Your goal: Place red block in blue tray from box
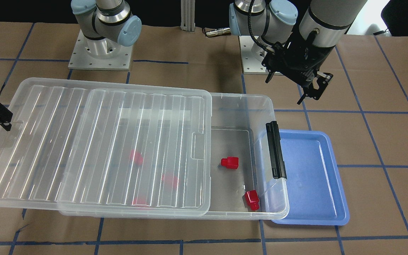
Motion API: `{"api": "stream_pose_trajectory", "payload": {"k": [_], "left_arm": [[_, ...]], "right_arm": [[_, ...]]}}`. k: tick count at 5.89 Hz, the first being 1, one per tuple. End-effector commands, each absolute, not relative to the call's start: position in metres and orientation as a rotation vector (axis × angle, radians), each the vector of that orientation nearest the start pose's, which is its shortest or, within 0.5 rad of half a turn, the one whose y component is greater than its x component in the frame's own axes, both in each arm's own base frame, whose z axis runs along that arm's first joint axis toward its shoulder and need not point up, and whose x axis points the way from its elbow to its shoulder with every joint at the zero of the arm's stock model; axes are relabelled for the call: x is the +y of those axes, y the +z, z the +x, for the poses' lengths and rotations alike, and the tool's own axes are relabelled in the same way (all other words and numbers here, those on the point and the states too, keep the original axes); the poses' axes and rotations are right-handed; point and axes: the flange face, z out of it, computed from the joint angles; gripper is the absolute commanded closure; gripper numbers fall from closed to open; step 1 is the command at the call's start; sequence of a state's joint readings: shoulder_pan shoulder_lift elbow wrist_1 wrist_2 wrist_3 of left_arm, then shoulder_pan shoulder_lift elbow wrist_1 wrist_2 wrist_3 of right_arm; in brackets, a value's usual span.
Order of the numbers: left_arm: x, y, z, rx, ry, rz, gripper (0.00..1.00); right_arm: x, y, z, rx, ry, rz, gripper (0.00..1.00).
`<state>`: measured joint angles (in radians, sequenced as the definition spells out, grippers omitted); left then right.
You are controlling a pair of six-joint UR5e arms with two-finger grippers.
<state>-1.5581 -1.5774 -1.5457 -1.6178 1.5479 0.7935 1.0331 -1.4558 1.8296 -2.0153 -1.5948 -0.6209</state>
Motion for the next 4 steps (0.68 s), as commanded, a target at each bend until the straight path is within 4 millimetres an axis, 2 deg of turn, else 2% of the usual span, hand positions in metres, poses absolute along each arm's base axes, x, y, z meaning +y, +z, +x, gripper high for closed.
{"api": "stream_pose_trajectory", "payload": {"k": [1,2,3,4], "left_arm": [[-0.494,0.487,-0.123,2.762,0.037,1.57,0.01],[-0.494,0.477,-0.123,2.658,0.039,1.747,0.01],[-0.496,0.47,-0.123,2.575,0.013,1.847,0.01],[-0.496,0.464,-0.123,2.494,0.013,1.957,0.01]], "right_arm": [[-0.509,0.351,-0.17,3.201,-0.076,-0.077,0.0],[-0.507,0.366,-0.166,3.209,-0.108,-0.055,0.0],[-0.511,0.402,-0.155,3.23,-0.191,-0.02,0.0],[-0.517,0.438,-0.111,3.228,-0.214,-0.076,0.0]]}}
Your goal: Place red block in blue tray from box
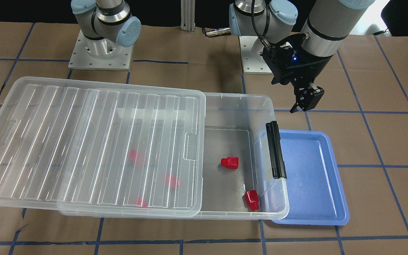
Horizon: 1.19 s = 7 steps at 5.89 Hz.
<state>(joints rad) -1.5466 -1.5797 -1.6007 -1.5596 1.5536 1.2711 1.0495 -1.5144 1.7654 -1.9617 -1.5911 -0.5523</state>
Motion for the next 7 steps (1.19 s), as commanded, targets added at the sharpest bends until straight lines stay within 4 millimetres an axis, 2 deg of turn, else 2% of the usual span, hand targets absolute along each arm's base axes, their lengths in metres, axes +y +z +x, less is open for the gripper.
{"api": "stream_pose_trajectory", "payload": {"k": [1,3,4,5,6,7], "left_arm": [[-0.495,0.454,-0.123,2.403,0.025,2.08,0.01],[-0.503,0.442,-0.123,2.348,0.006,2.134,0.01],[-0.519,0.429,-0.138,2.313,0.005,2.171,0.01],[-0.53,0.413,-0.161,2.248,-0.04,2.2,0.02],[-0.528,0.403,-0.184,2.201,-0.053,2.238,0.02],[-0.531,0.396,-0.19,2.185,-0.063,2.257,0.03]], "right_arm": [[-0.519,0.467,-0.063,3.204,-0.171,-0.074,0.0],[-0.52,0.508,0.03,3.182,-0.146,-0.108,0.0],[-0.513,0.526,0.087,3.17,-0.136,-0.115,0.0],[-0.504,0.53,0.124,3.16,-0.113,-0.096,0.0],[-0.499,0.525,0.155,3.155,-0.1,-0.058,0.0],[-0.499,0.523,0.159,3.156,-0.093,-0.067,0.0]]}}
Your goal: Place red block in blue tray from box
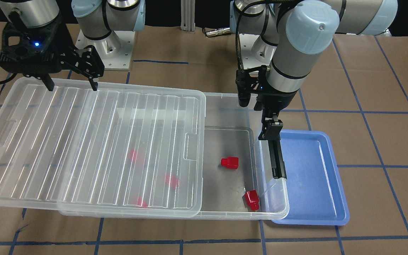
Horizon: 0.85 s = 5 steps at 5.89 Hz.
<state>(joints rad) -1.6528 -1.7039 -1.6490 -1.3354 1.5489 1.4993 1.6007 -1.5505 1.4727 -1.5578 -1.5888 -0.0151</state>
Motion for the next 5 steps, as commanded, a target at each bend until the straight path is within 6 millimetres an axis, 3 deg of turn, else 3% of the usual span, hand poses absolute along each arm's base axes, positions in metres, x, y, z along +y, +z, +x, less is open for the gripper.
{"api": "stream_pose_trajectory", "payload": {"k": [1,3,4,5], "left_arm": [[-0.537,0.376,-0.191,-2.139,0.039,-2.281,0.03],[-0.551,0.322,-0.193,-2.133,0.033,-2.279,0.03],[-0.554,0.28,-0.193,-2.138,0.048,-2.285,0.03],[-0.557,0.256,-0.194,-2.148,0.08,-2.293,0.03]], "right_arm": [[-0.5,0.522,0.158,3.156,-0.088,-0.079,0.0],[-0.5,0.519,0.154,3.144,-0.07,-0.075,0.0],[-0.499,0.518,0.156,3.132,-0.053,-0.075,0.0],[-0.498,0.517,0.157,3.133,-0.05,-0.079,0.0]]}}
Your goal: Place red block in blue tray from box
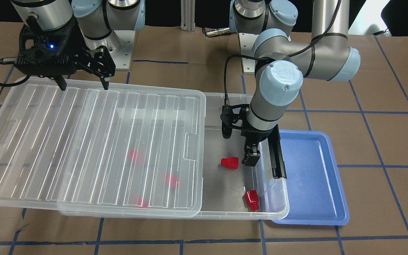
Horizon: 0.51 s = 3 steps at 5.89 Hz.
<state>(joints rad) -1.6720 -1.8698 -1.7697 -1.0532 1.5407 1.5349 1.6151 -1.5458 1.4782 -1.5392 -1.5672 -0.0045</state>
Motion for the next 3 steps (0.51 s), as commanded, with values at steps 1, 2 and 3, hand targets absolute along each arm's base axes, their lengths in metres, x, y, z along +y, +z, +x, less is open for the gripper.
{"api": "stream_pose_trajectory", "payload": {"k": [1,2,3], "left_arm": [[-0.561,0.233,-0.196,-2.141,0.068,-2.291,0.03],[-0.561,0.212,-0.207,-2.106,0.04,-2.306,0.03],[-0.562,0.207,-0.214,-2.088,0.057,-2.337,0.03]], "right_arm": [[-0.498,0.517,0.157,3.133,-0.05,-0.079,0.0],[-0.498,0.517,0.157,3.133,-0.05,-0.079,0.0],[-0.498,0.517,0.157,3.133,-0.05,-0.077,0.0]]}}
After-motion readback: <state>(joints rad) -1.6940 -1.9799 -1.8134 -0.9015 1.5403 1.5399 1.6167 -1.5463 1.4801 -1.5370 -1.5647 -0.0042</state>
